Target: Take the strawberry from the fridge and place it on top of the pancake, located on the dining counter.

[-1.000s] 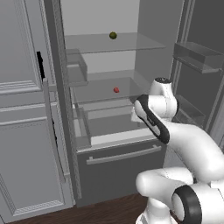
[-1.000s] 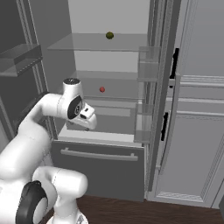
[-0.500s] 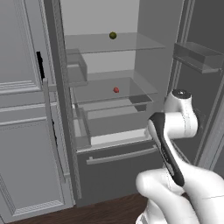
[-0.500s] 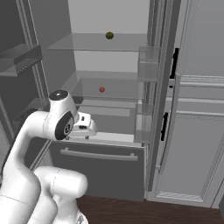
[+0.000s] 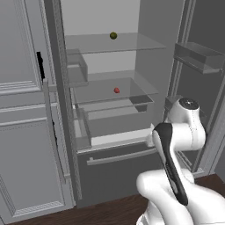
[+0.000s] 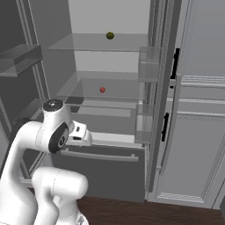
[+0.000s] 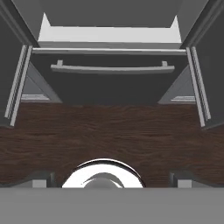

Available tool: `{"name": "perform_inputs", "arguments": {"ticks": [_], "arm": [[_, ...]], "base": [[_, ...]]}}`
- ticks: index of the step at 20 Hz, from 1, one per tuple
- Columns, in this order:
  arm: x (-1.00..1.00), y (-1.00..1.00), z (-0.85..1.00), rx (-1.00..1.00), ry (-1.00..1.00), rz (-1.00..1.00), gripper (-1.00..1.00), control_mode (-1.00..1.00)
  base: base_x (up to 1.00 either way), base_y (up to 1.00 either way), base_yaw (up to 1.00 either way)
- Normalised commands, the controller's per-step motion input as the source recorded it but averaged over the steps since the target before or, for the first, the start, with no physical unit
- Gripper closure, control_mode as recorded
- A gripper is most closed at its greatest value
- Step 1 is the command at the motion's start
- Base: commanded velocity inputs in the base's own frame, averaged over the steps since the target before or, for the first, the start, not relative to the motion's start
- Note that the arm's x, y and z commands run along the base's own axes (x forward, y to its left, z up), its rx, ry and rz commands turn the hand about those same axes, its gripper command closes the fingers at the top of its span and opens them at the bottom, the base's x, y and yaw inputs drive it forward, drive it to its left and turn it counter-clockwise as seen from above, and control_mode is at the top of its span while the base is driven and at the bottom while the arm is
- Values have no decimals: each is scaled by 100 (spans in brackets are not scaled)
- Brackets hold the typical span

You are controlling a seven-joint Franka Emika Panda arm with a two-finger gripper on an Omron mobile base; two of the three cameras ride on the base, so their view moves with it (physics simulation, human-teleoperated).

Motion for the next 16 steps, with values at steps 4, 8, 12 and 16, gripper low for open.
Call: {"name": "perform_inputs", "arguments": {"ticks": [4, 8, 12, 16], "arm": [[-10, 0, -1, 13, 0, -4, -100, -100], [-1, 0, -2, -4, 2, -16, -100, -100], [0, 7, -14, -17, 3, -12, -100, -100], [1, -5, -26, -8, 15, -1, -100, -100]], "base": [[0, 0, 0], [0, 0, 0], [0, 0, 0], [0, 0, 0]]}}
